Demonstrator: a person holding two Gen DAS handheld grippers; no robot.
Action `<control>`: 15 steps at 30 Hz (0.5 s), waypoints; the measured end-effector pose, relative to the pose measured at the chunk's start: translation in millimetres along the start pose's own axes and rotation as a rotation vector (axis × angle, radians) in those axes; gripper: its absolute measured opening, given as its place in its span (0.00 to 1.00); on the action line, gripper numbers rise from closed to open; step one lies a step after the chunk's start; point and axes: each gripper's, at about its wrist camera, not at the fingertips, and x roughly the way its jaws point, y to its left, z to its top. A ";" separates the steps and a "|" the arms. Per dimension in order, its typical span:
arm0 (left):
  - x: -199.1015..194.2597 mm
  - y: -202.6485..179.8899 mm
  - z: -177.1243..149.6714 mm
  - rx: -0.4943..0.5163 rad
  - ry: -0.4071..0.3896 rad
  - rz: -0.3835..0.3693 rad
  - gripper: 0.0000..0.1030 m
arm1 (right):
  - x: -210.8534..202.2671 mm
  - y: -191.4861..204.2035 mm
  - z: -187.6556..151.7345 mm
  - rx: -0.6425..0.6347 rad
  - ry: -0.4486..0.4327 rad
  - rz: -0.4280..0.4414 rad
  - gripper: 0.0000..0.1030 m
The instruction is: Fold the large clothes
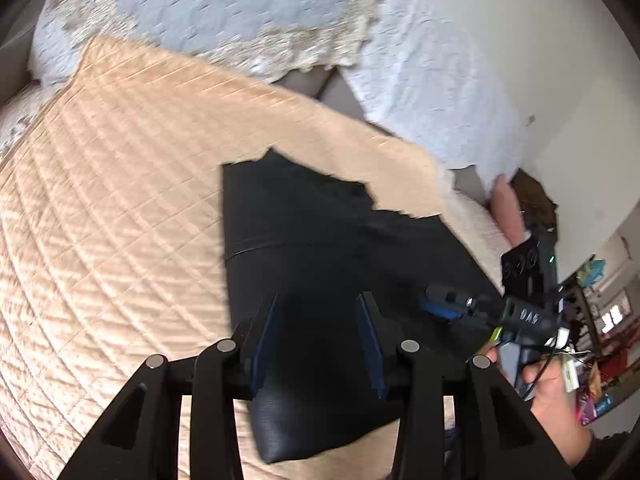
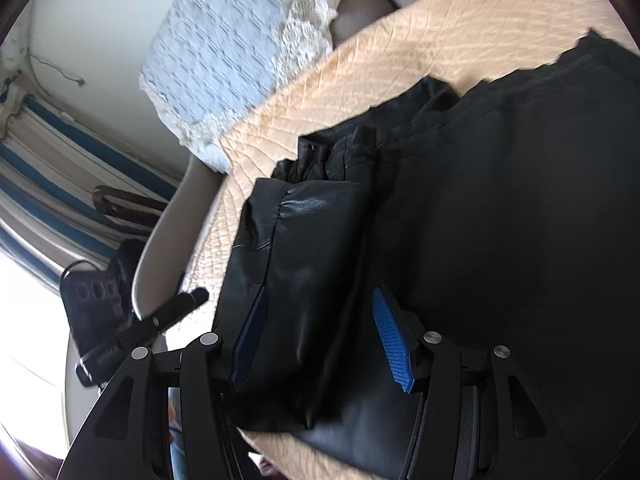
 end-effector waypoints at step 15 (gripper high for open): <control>19.5 -25.6 -15.8 0.069 0.030 -0.050 0.40 | -11.3 -21.3 11.6 0.033 -0.037 -0.095 0.08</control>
